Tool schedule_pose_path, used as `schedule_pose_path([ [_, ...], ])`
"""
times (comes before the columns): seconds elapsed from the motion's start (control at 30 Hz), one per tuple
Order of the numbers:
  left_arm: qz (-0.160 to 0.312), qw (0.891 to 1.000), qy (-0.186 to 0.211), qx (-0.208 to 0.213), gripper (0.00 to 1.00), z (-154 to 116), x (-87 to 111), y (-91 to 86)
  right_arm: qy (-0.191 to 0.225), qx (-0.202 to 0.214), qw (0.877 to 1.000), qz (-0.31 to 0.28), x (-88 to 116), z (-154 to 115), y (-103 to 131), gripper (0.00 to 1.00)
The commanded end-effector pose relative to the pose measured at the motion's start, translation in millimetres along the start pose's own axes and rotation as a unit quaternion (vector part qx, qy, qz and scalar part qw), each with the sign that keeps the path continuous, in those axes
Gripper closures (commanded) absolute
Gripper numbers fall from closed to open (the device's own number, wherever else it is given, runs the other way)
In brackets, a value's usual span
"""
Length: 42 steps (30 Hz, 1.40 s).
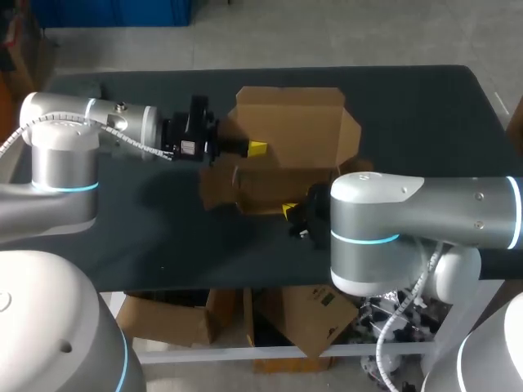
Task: Assemble the packaging by folding the flat box into shape, placing the metal phone stand inside, and closing the box properly
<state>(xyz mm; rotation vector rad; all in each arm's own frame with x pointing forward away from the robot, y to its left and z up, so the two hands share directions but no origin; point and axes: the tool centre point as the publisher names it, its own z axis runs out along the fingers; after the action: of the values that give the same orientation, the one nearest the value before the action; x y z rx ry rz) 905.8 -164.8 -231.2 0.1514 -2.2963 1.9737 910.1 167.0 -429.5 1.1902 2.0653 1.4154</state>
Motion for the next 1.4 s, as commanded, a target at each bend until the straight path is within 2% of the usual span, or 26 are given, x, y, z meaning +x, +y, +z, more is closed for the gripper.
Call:
schedule_pose_path([
  [0.03, 0.0, 1.0, 0.0, 0.0, 1.0, 0.2, 0.0, 2.9, -0.004, -0.001, 1.0, 0.0, 1.8, 4.0, -4.8, 1.0],
  [0.73, 0.003, 1.0, 0.0, -0.001, 1.0, -0.8, -0.1, 1.8, -0.003, -0.005, 1.0, -0.004, 4.7, 0.5, -3.1, 1.0],
  [1.13, 0.003, 1.0, 0.0, -0.001, 1.0, -0.8, -0.1, 1.8, 0.0, -0.034, 0.999, -0.019, 13.6, -34.6, 5.9, 1.0],
  [1.4, 0.003, 1.0, 0.0, -0.001, 1.0, -0.8, -0.1, 1.8, 0.01, -0.029, 0.999, -0.028, 17.9, -63.1, 8.9, 1.0],
])
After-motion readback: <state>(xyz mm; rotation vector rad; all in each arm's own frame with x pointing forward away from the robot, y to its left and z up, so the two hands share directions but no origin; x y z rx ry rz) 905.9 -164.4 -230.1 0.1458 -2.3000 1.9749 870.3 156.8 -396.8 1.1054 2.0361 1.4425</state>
